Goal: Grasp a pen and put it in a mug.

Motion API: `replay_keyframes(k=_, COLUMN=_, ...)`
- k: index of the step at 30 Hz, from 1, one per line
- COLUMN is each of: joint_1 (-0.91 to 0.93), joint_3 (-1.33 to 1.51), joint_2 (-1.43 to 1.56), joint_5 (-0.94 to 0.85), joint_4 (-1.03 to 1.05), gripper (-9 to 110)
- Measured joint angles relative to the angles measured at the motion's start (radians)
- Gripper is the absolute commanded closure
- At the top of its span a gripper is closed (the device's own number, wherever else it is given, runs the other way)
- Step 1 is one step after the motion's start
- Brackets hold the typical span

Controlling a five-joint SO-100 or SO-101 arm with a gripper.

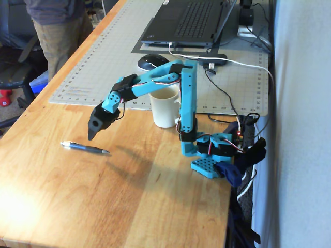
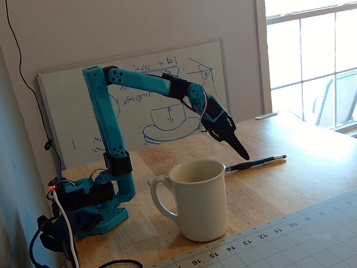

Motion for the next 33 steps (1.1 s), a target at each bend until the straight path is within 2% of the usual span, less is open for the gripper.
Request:
replay_keyframes(k=11, joint_1=-0.023, joint_3=-0.172, joint_2=-0.229, joint_5=0.0, joint_4=0.0, gripper=74)
replay_keyframes(k=25, joint_1=-0.023, joint_3=-0.189, joint_2=-0.287, joint_5=0.0, joint_4=0.0, gripper=101)
replay_keyframes(k=33, joint_1=-0.023, joint_3=-0.189, joint_2=-0.291, joint_5=0.0, joint_4=0.0, gripper=100)
